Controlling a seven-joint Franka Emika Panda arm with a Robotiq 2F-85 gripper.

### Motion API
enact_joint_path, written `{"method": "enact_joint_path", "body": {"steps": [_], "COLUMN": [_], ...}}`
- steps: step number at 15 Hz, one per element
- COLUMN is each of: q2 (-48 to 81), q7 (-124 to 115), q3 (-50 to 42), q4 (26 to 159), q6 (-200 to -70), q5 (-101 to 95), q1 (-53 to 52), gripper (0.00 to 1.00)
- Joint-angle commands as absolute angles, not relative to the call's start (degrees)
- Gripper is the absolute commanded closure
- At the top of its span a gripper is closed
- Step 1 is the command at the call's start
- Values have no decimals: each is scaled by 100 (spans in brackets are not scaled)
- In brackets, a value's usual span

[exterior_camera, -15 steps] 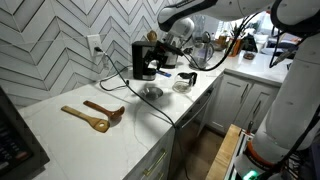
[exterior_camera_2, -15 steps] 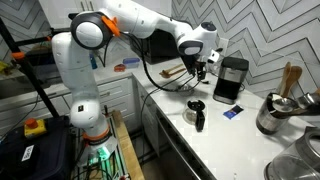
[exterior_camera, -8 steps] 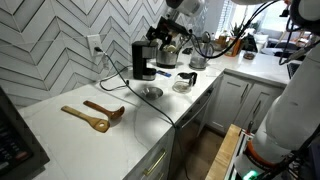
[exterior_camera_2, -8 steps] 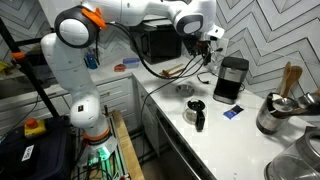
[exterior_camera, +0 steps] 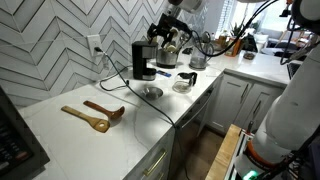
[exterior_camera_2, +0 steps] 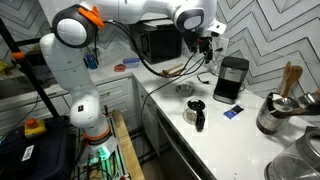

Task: Remove the silver plate from the top of coffee maker, then open the lid of coffee maker

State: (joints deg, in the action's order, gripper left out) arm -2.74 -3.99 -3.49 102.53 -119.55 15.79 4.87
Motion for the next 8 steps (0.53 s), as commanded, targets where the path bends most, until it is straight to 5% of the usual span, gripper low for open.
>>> {"method": "enact_joint_path", "body": {"steps": [1,8], "q2": [-238,-47], "q7": [-578,-477], "q3": [-563,-1059], "q4": [10043,9495], "q6": [-11915,-11406], "q5": [1553,2116], "q1": [628,974], "gripper": [0,0]}}
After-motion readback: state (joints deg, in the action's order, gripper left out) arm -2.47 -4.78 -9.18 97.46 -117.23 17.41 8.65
